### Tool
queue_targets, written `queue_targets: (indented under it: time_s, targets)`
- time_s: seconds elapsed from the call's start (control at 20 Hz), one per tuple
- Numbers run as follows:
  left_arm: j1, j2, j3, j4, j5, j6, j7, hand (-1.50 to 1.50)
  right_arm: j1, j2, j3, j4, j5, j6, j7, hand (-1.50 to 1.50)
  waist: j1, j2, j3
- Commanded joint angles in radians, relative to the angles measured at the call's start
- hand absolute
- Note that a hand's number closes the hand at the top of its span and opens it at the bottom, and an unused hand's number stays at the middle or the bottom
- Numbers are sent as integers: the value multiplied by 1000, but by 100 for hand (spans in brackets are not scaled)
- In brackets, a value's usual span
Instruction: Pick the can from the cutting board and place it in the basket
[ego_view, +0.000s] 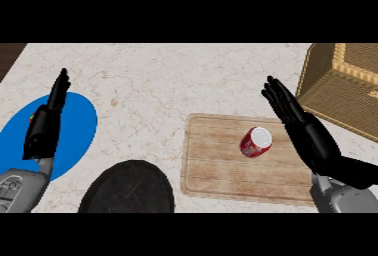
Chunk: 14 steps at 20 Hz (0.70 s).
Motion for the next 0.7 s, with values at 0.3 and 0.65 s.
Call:
queue_targets:
  time_s: [0.3,0.65]
  targets:
    - [35,-75,25,67,182,-134,177,0,-272,-249,-127,76,8,293,-145,150,46,11,10]
    - [-3,-37,84,55,260,-204,294,0,-231,117,179,74,380,-58,-210,-150,12,-1,14]
